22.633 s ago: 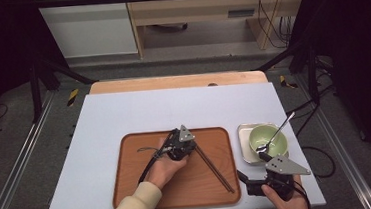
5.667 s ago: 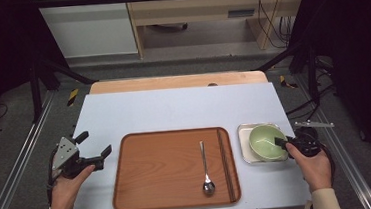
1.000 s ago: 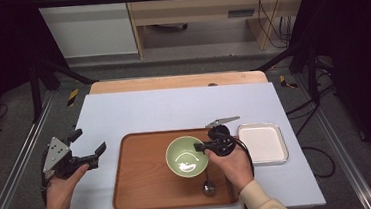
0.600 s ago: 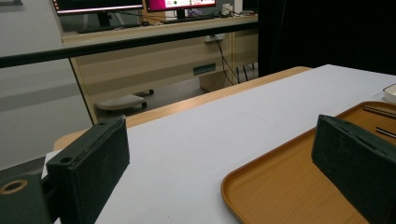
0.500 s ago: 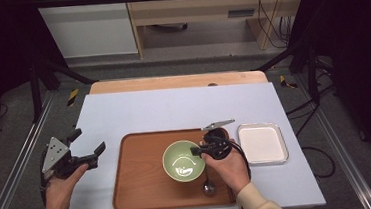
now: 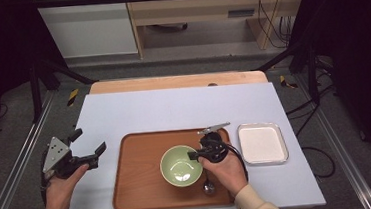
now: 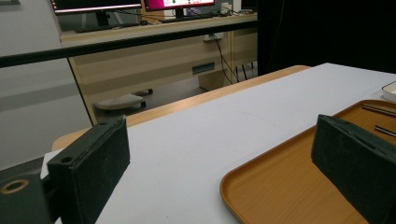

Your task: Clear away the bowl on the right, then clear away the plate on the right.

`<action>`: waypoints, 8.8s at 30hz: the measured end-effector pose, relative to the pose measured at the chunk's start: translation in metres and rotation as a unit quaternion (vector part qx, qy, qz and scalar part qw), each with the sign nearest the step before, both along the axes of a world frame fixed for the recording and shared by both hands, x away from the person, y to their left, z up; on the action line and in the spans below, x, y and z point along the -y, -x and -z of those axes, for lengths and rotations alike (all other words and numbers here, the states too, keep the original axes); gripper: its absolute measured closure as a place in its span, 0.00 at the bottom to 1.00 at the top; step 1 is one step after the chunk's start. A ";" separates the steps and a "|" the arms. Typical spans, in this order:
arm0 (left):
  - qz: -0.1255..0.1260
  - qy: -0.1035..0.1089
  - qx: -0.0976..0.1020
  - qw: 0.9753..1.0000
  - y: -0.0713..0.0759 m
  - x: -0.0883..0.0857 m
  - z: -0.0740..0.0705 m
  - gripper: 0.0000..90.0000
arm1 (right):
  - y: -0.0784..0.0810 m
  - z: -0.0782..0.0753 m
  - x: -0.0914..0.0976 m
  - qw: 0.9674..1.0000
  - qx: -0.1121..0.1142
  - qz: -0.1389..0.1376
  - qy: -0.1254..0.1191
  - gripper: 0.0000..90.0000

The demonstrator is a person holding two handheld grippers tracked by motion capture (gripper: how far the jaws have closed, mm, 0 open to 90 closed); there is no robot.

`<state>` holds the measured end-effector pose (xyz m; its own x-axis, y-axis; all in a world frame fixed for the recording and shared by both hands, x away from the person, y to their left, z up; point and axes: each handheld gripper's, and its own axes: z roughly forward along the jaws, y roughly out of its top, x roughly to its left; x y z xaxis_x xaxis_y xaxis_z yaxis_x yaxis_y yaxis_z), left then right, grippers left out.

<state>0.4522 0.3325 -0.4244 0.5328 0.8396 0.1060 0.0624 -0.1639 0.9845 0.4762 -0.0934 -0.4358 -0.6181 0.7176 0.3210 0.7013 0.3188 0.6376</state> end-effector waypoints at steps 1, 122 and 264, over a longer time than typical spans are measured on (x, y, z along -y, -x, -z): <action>0.000 0.000 0.000 1.000 0.000 0.000 0.000 0.05 | 0.000 0.001 -0.001 1.000 -0.002 -0.001 0.000 0.92; 0.006 -0.013 -0.006 1.000 -0.002 0.007 0.005 0.04 | 0.020 -0.016 0.234 0.951 0.089 0.292 0.052 0.32; 0.070 -0.044 0.000 0.997 0.001 0.172 -0.056 0.14 | -0.030 -0.053 0.072 0.946 0.140 0.254 -0.143 0.98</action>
<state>0.4516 0.1607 -0.3682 0.6433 0.7450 0.1764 0.0323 -0.2567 0.9660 0.5066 -0.1656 -0.3825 -0.3064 0.8534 0.4216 0.5091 -0.2273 0.8302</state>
